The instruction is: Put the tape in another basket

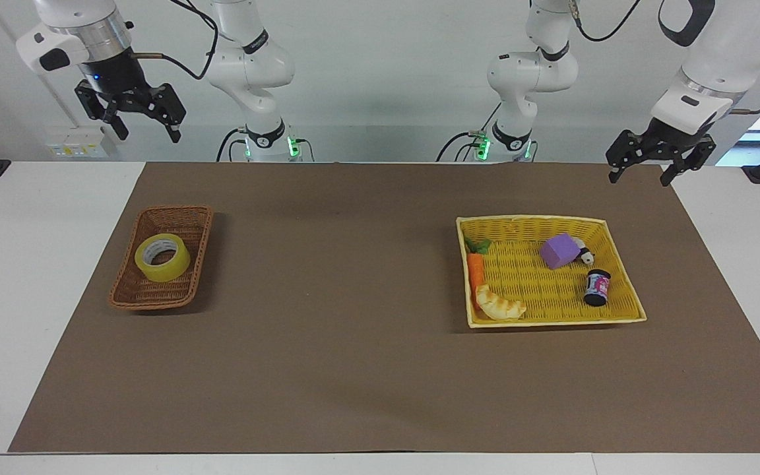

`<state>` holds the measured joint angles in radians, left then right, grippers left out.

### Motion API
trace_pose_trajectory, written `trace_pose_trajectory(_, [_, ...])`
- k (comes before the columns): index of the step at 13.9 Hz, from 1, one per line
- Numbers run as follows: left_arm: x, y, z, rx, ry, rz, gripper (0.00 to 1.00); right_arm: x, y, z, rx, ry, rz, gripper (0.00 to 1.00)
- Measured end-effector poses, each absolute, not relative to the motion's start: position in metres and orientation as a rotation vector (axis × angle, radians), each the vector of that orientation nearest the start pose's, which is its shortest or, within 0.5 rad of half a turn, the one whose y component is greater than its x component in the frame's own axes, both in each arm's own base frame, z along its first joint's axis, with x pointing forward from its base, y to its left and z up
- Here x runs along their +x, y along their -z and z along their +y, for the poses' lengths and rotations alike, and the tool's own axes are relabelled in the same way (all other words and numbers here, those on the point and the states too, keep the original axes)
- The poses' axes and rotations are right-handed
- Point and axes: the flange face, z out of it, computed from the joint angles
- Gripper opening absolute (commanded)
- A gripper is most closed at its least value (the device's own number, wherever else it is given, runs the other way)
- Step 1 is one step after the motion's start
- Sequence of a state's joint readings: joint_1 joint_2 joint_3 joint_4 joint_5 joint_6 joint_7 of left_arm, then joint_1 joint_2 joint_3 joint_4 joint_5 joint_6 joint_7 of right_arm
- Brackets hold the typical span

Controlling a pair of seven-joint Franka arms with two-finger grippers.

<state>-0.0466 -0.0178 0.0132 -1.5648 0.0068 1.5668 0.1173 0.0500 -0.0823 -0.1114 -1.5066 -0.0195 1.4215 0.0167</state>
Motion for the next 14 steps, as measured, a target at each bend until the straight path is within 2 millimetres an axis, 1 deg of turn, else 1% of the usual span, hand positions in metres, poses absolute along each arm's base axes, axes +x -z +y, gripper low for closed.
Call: trace_pose_trajectory(14, [0.5486, -0.6368, -0.0176, -3.125, 0.031, 0.236, 1.00, 0.5083, -0.6824, -0.0401, -3.149, -0.040, 0.128, 1.00])
